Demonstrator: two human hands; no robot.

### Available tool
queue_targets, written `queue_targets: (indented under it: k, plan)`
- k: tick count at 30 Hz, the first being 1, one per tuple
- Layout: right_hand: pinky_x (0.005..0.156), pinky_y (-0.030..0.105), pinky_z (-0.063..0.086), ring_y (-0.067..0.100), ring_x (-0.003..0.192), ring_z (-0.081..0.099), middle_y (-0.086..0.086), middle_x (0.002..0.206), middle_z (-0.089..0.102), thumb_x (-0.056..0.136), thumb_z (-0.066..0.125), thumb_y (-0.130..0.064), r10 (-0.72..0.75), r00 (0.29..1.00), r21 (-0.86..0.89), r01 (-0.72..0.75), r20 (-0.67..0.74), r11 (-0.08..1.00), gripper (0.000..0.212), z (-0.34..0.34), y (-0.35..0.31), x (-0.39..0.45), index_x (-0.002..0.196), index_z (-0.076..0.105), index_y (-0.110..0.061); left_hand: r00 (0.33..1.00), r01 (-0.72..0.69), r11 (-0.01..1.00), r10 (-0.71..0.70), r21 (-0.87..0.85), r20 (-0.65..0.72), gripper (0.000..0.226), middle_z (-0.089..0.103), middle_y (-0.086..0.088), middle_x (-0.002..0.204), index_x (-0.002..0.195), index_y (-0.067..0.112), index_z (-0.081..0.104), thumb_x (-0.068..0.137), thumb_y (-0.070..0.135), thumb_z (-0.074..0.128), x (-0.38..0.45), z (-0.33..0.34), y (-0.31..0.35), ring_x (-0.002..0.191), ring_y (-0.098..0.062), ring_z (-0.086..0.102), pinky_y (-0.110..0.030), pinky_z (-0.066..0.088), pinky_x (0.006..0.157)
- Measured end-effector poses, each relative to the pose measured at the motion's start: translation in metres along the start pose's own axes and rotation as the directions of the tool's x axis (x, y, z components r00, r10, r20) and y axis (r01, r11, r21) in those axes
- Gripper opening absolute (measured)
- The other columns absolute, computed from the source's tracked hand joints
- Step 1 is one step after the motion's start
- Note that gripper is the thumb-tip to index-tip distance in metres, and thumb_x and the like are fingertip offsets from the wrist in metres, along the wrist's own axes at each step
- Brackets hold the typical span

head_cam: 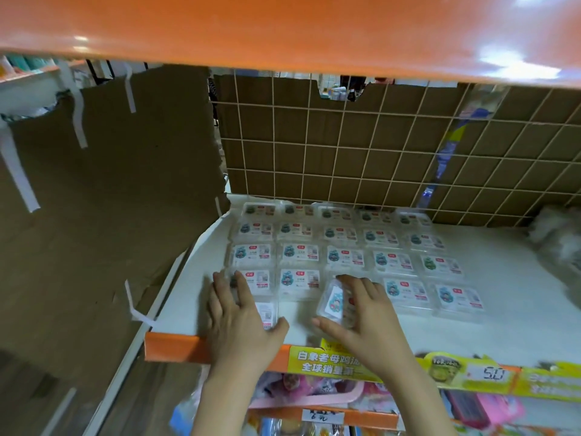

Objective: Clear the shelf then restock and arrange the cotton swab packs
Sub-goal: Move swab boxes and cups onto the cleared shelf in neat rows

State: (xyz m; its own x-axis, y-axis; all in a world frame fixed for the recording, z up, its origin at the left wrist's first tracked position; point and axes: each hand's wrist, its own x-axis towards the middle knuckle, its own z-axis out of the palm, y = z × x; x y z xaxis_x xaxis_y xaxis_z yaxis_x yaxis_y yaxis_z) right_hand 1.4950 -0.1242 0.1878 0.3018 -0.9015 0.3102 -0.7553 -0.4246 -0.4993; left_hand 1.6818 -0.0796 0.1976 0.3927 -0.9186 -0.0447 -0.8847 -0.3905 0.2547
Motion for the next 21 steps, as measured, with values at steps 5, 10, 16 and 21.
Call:
queue_targets:
  k: [5,10,16,21]
  plan:
    - [0.083,0.034,0.046,0.019,0.101,0.048,-0.004,0.110,0.056,0.068,0.052,-0.071,0.004,1.000,0.000,-0.004,0.002,1.000,0.076,0.000,0.000,0.001,0.124,0.051,-0.020,1.000,-0.014,0.999,0.014,0.036,0.006,0.101,-0.018,-0.018,0.155,0.147,0.010,-0.017,0.069,0.072,-0.005,-0.001,0.007,0.002,0.143,-0.029,-0.017,-0.041,-0.010,0.114]
    - [0.084,0.033,0.045,0.018,0.102,0.048,-0.005,0.112,0.055,0.067,0.051,-0.075,0.014,1.000,0.002,-0.014,0.016,1.000,0.080,0.000,0.000,-0.001,0.125,0.050,-0.020,0.998,-0.031,0.997,0.034,0.066,-0.046,0.118,-0.012,-0.014,0.157,0.150,0.017,-0.010,0.049,0.067,-0.046,0.010,0.013,0.004,0.144,-0.028,-0.014,-0.045,-0.007,0.116]
    - [0.087,0.035,0.043,0.022,0.105,0.050,-0.001,0.114,0.056,0.069,0.047,-0.074,-0.010,0.999,-0.040,0.011,0.031,0.999,0.081,-0.001,-0.007,0.002,0.127,0.051,-0.017,0.994,-0.078,0.995,0.074,-0.057,-0.077,0.064,0.012,-0.010,0.157,0.149,0.021,0.023,0.094,0.052,0.008,0.013,0.001,-0.006,0.144,-0.027,0.004,-0.041,0.005,0.116]
    - [0.095,0.033,0.038,0.021,0.114,0.046,0.001,0.122,0.053,0.072,0.043,-0.072,-0.082,0.991,-0.072,0.089,0.103,0.993,0.084,0.004,-0.023,0.007,0.133,0.047,-0.015,0.969,-0.156,0.976,0.123,-0.151,-0.212,0.065,0.043,-0.015,0.143,0.134,0.011,0.050,0.088,0.049,0.022,0.038,-0.005,-0.022,0.136,-0.032,0.030,-0.043,0.021,0.111]
